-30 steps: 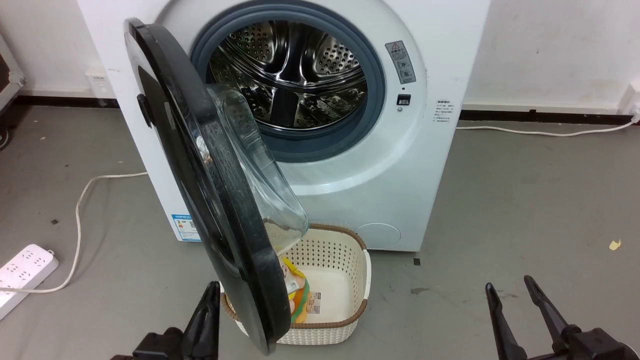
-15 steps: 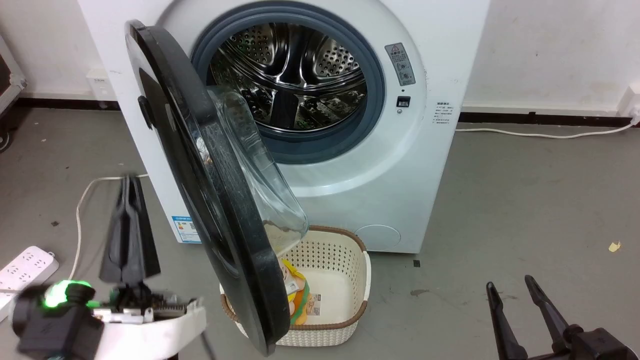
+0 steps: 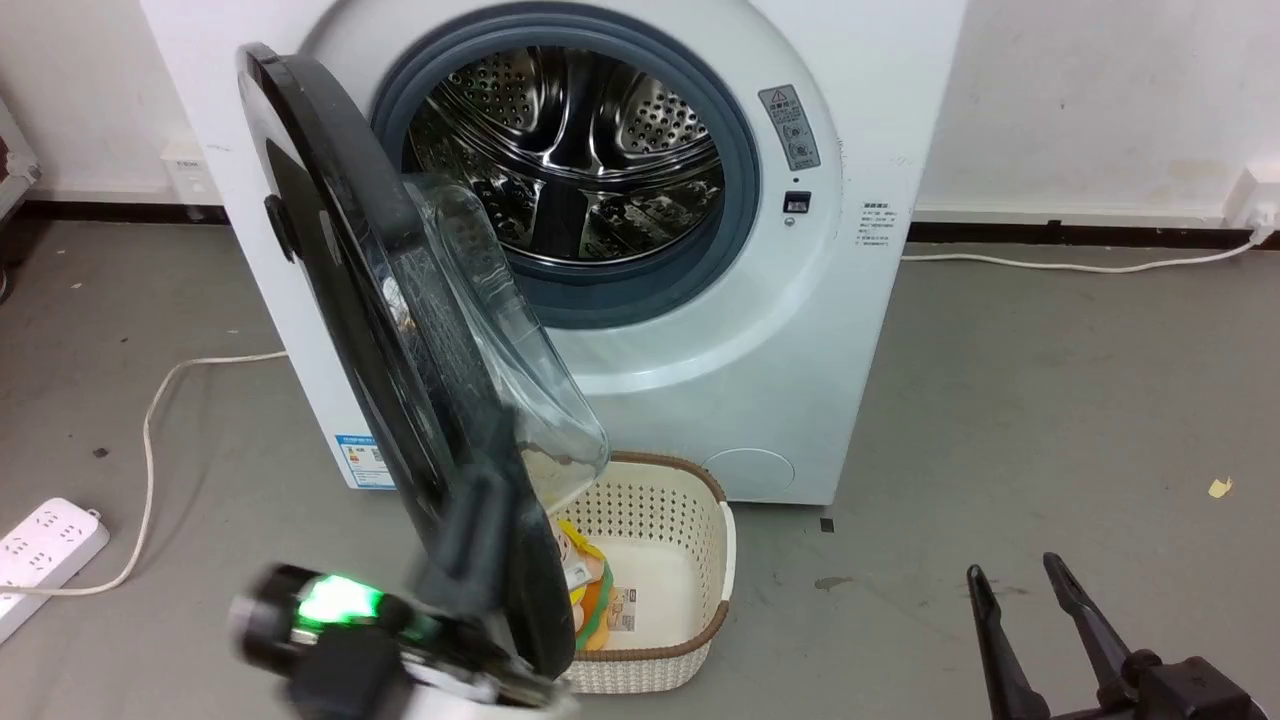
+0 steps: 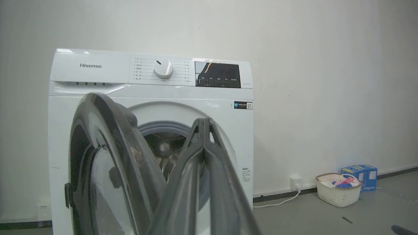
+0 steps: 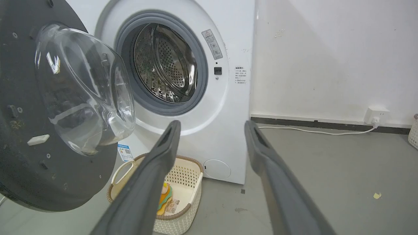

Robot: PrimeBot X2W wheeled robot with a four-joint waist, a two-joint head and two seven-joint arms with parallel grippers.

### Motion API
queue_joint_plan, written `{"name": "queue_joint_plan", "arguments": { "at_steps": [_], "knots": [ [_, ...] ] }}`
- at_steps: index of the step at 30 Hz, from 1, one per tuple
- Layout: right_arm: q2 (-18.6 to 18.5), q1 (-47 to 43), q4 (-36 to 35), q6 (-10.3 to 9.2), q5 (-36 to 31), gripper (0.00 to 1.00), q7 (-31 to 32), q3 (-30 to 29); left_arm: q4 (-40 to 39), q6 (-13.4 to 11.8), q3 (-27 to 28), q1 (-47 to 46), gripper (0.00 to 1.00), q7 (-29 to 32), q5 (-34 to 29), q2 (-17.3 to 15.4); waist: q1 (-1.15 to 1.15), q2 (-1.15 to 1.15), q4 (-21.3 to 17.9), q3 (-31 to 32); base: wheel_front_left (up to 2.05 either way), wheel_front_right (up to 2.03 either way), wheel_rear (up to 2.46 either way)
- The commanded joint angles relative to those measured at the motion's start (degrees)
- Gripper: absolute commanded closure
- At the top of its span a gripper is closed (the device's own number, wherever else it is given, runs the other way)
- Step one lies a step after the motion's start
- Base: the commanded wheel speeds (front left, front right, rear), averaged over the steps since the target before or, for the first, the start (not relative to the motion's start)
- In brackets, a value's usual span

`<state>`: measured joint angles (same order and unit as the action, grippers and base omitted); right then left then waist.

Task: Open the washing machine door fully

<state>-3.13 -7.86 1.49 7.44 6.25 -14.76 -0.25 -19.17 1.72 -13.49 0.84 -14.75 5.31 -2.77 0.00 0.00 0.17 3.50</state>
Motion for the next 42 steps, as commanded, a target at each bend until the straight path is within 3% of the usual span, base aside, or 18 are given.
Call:
{"name": "queue_joint_plan", "arguments": {
  "at_steps": [1,9,19,34,42],
  "knots": [
    [0.2,-0.1,0.2,0.05,0.4,0.00,-0.2,-0.1,1.1,0.3,-0.9,0.5,1.00,-0.3,0.1,-0.1,0.00,0.00,0.0,-0.1,0.00,0.00,0.00],
    [0.2,0.1,0.6,0.05,0.7,0.00,-0.2,-0.2,16.4,1.2,-8.0,1.4,1.00,1.2,2.6,-0.1,0.00,0.00,0.2,-0.4,0.00,0.00,0.00],
    [0.2,-0.2,1.2,0.05,1.2,0.00,-0.2,-0.2,25.8,-1.3,-7.3,-0.8,1.00,1.5,4.9,-0.6,0.00,0.00,2.1,-0.5,0.00,0.00,0.00],
    [0.2,-0.6,1.9,0.05,2.0,0.00,-0.2,1.1,28.7,-2.5,-3.7,-1.4,1.00,0.8,6.9,-2.9,0.00,0.00,15.0,-0.1,0.00,0.00,0.00],
    [0.2,-0.3,2.1,0.05,1.5,0.00,-0.2,1.9,27.8,-4.6,1.9,-2.3,1.00,1.3,9.5,-6.0,0.00,0.00,20.0,-1.4,0.00,0.00,0.00]
  ]
}}
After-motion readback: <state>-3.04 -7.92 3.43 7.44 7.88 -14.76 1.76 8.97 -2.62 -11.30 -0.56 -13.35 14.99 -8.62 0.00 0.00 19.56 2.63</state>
